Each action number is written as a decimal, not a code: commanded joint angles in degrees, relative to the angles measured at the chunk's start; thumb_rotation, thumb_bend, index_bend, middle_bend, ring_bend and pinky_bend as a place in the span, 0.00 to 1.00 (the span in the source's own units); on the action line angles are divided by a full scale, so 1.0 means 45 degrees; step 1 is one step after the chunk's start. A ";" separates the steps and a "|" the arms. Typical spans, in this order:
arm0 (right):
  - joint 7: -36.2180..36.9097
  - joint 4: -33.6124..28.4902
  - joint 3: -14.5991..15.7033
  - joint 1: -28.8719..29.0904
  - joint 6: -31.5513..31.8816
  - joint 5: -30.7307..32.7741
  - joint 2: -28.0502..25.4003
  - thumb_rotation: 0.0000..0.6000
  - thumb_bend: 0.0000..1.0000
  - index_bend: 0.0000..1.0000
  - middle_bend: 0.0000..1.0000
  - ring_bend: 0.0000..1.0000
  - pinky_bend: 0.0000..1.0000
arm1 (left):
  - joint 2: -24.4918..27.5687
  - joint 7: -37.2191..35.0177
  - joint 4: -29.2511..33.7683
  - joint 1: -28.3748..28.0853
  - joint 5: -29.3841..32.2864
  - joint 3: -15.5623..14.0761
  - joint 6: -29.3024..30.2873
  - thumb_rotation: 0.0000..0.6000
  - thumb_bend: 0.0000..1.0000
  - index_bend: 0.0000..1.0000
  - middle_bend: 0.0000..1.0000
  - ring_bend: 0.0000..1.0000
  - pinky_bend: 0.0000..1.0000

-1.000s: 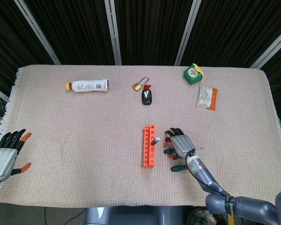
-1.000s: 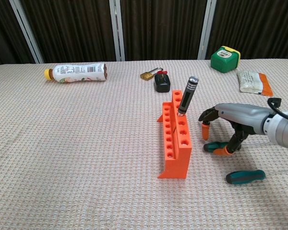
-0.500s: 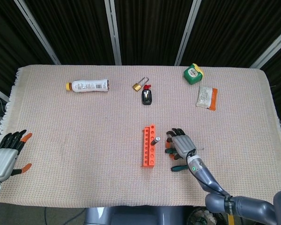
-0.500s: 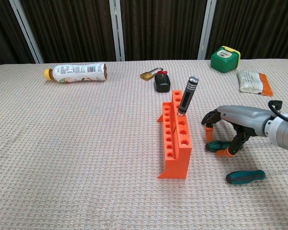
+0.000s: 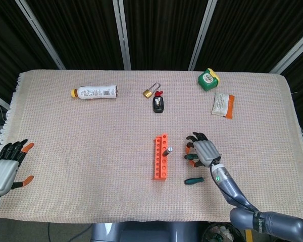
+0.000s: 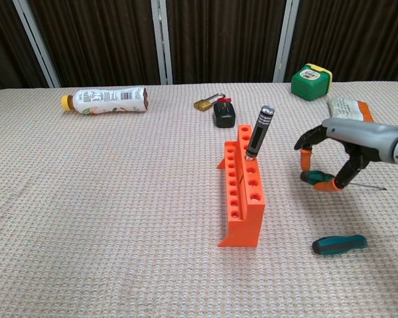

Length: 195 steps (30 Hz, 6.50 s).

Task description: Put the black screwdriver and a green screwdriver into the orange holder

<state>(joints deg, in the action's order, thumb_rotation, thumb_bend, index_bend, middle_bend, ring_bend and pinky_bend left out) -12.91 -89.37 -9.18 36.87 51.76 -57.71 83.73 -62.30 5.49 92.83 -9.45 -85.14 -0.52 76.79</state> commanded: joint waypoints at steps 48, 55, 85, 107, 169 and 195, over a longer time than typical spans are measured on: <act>1.1367 -0.3876 -0.4526 -0.0173 -0.2635 -0.0999 -0.4560 1.00 0.32 0.61 0.23 0.00 0.00 | -0.0563 0.0993 0.0306 -0.0331 -0.0317 -0.0669 -0.1113 1.00 0.19 0.10 0.00 0.00 0.00; 1.0930 -0.3684 -0.4314 0.0737 -0.3383 -0.0018 -0.4307 1.00 0.33 0.61 0.23 0.00 0.00 | -0.0564 0.1105 0.0389 -0.0361 -0.0181 -0.0655 -0.1197 1.00 0.19 0.10 0.00 0.00 0.00; 1.0137 -0.3628 -0.4108 0.1983 -0.4001 0.2008 -0.4636 1.00 0.33 0.61 0.23 0.00 0.00 | -0.0561 0.1118 0.0460 -0.0340 0.0149 -0.0576 -0.1140 1.00 0.19 0.10 0.00 0.00 0.00; 1.0013 -0.3275 -0.3798 0.2055 -0.4307 0.2039 -0.4664 1.00 0.33 0.61 0.23 0.00 0.00 | -0.0349 0.0948 0.0715 -0.0343 0.0088 -0.0643 -0.1140 1.00 0.19 0.10 0.00 0.00 0.00; 0.7461 -0.3270 -0.3052 0.2552 -0.2319 0.2611 -0.4040 1.00 0.23 0.44 0.19 0.00 0.00 | -0.0344 0.0361 0.0258 -0.0153 0.0213 -0.0501 -0.0806 1.00 0.19 0.09 0.00 0.00 0.00; 0.2955 -0.0063 0.1007 -0.2638 0.5717 -0.3571 -0.3305 1.00 0.33 0.11 0.04 0.00 0.00 | -0.0345 0.0057 -0.0051 0.0402 -0.0177 -0.0227 0.0663 1.00 0.19 0.10 0.00 0.00 0.00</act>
<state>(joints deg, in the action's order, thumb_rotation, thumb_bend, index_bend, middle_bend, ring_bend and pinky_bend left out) 3.58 -93.29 -7.10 28.32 73.85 -71.86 67.20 -63.92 5.82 92.50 -7.68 -85.99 -1.46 79.88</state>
